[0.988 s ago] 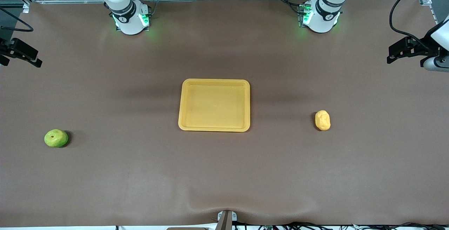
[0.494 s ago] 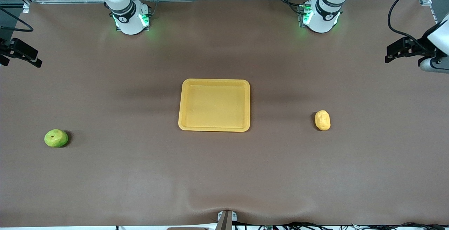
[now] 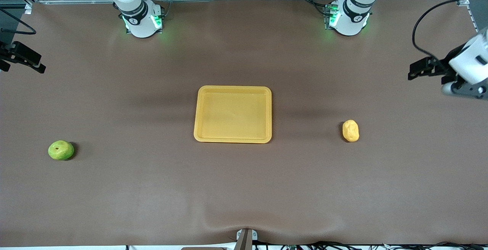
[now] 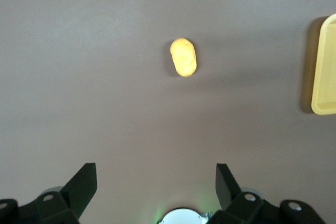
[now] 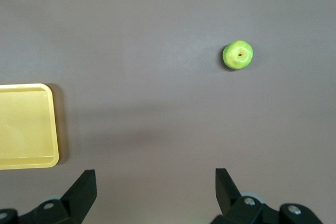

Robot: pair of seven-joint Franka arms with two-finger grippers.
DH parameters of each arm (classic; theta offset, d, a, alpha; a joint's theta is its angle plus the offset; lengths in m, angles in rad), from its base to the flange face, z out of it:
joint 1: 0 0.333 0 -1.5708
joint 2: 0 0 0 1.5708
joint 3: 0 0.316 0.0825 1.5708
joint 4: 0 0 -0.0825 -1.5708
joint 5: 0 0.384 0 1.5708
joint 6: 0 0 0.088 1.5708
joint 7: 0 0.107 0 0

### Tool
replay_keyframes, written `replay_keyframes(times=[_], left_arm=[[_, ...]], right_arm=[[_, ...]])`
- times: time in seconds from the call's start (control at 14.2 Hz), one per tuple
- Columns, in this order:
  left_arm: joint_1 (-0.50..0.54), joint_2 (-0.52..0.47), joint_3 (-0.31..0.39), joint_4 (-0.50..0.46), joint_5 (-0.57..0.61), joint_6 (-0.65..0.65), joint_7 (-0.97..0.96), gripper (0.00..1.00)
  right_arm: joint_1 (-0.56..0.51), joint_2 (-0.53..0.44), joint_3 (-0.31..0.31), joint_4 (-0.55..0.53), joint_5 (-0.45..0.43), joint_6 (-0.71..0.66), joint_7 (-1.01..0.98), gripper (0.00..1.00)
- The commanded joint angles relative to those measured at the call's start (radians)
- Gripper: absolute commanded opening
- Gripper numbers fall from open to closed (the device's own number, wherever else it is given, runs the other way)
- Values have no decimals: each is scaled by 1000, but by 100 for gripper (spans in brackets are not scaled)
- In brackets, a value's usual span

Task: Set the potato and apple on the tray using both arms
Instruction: 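Reach the left gripper down over the yellow potato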

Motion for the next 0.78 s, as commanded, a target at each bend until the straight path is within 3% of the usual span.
replay_keyframes(times=[0.0,0.14,0.42,0.71], left_arm=[[4,41,5,28,-15,17,-15,100],[6,70,7,30,-26,54,-10,100],[41,156,12,30,-260,75,-10,100],[46,191,15,30,-271,113,-9,100]], right_arm=[[-16,-3,8,3,1,-2,-11,100],[-19,2,8,9,3,3,-10,100],[-17,8,8,11,0,7,-13,100],[-20,25,6,11,-18,18,-13,100]])
